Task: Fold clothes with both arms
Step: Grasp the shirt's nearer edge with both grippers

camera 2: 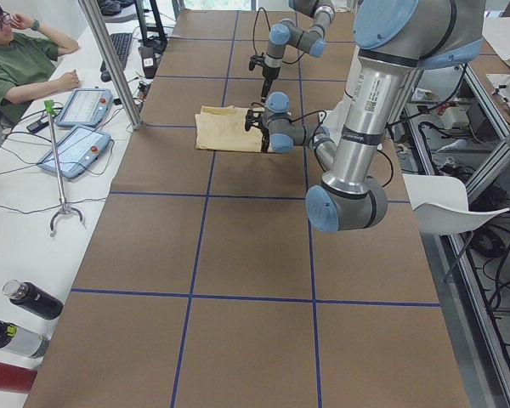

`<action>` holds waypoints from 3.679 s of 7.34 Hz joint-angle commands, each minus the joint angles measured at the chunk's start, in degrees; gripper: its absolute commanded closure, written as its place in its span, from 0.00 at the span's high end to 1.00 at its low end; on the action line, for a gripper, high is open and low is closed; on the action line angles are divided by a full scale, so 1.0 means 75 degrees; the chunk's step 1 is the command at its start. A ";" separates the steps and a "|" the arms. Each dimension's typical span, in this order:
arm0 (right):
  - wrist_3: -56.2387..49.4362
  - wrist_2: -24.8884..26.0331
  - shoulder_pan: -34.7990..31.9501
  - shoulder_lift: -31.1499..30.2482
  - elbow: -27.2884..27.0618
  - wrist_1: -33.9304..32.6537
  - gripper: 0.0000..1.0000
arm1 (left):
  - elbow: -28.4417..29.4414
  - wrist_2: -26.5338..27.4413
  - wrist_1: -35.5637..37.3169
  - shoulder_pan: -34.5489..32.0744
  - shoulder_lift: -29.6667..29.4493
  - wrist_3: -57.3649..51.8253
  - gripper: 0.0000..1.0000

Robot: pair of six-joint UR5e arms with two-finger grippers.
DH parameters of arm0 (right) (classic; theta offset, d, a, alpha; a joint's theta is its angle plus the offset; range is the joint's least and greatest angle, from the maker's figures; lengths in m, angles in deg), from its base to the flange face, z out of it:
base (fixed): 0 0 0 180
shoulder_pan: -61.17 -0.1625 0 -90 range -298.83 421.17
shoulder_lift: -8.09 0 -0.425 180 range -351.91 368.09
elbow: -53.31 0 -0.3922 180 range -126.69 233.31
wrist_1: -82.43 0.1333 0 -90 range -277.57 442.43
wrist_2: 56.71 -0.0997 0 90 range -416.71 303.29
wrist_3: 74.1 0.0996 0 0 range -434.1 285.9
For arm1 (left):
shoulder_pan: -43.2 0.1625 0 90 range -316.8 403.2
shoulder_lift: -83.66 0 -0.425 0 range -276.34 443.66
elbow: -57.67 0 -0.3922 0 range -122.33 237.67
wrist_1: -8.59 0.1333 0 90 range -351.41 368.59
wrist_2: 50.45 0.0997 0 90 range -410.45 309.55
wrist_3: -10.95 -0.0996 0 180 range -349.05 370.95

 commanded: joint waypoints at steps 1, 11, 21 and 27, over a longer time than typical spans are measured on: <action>0.0011 0.0005 0.0027 -0.0009 -0.0015 0.0000 1.00 | -0.0675 0.0155 0.1696 0.0375 -0.0060 0.0086 0.63; 0.0011 0.0005 0.0051 -0.0021 -0.0003 0.0000 1.00 | -0.0513 0.0096 0.1751 0.0634 -0.0038 0.0086 0.57; 0.0000 -0.0007 0.0063 -0.0056 -0.0003 0.0000 1.00 | -0.0467 0.0108 0.1728 0.0774 -0.0049 0.0109 0.46; 0.0790 0.0423 0.0564 -0.0091 0.0043 0.0000 1.00 | -0.0595 0.0096 0.1739 0.0775 -0.0061 0.0508 0.00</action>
